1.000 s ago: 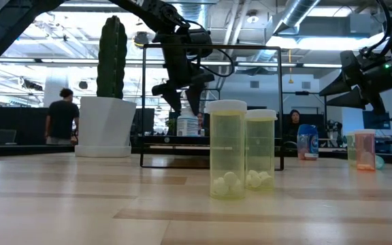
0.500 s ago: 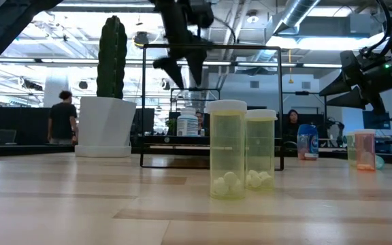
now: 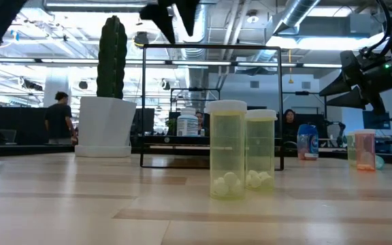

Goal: Pick and place medicine bottles onto shelf by color
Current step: Put the blue pill bottle on the shelf

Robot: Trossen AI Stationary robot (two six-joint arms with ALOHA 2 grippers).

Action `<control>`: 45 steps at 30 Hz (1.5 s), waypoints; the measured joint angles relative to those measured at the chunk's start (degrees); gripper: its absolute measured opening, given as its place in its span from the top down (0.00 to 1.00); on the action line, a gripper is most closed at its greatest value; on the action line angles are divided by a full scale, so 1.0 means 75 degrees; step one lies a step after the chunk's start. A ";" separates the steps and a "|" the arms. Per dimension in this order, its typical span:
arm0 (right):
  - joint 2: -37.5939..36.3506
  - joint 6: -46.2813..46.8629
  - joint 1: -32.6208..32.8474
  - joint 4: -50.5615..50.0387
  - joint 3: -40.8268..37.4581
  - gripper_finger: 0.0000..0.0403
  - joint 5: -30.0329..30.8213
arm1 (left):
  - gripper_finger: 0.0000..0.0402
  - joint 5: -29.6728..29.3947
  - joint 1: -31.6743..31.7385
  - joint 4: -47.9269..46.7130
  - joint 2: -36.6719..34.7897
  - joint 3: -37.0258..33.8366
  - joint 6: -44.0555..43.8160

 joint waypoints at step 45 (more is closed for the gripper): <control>0.0000 -0.0001 0.0000 0.0000 0.0000 0.48 0.0000 | 0.58 0.1574 -0.6284 0.4128 -0.4906 -1.0145 -0.9434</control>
